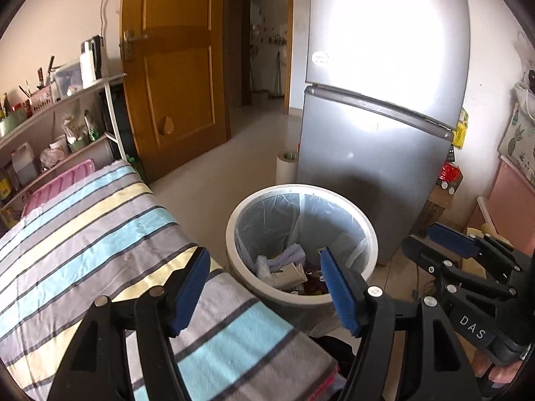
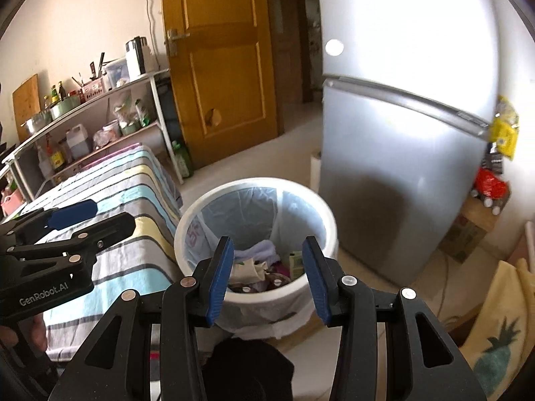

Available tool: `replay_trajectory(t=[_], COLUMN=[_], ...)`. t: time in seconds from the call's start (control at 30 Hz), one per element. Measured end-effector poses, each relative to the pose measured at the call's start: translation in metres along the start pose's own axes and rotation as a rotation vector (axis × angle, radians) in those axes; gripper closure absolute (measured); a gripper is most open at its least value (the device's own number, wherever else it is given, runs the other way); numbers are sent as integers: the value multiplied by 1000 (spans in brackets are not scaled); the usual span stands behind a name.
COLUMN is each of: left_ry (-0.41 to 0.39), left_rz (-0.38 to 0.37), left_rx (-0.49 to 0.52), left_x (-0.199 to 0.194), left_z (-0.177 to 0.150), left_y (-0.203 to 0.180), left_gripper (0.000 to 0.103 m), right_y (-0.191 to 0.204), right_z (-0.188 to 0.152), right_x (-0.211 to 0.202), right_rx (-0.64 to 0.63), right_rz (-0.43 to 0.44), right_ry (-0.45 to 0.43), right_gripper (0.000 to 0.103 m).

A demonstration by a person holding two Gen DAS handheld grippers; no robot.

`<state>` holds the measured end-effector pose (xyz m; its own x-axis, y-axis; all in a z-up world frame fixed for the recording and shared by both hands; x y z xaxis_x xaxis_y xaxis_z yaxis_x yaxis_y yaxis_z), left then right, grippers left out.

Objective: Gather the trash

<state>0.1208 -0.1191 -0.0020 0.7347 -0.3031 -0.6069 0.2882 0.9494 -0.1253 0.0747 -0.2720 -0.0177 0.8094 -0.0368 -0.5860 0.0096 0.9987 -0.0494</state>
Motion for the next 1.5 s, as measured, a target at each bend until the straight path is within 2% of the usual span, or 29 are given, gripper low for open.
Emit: replay_trajectory(t=[0.2, 0.4, 0.7, 1.5], left_ry=[-59, -65, -74, -66], left_rz=[28, 43, 98, 104], left_rx=[-27, -45, -15, 13], left_x=[-30, -41, -46, -46], left_z=[-11, -24, -32, -37], left_y=[5, 8, 3, -10], left_gripper=[24, 24, 24, 24], right_y=[8, 18, 20, 20], right_z=[-12, -21, -30, -31], right_x=[-23, -38, -44, -50], right_rx=[28, 51, 73, 78], right_rz=[-21, -30, -59, -77], right_ry=[-18, -37, -40, -48], right_gripper=[59, 59, 59, 59])
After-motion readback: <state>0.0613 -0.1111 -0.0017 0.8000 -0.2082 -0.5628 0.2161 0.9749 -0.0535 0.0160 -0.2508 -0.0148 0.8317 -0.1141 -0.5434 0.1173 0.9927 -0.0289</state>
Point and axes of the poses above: each gripper's, at about its wrist camera, not at the fingertips, and x roughly the way its jaws point, y to its left, z to its top, the point moved 5 cm from there along x, roughly the way its jaws point, and after that the axes turned 7 degrees about -x, right-handed, at the moved point
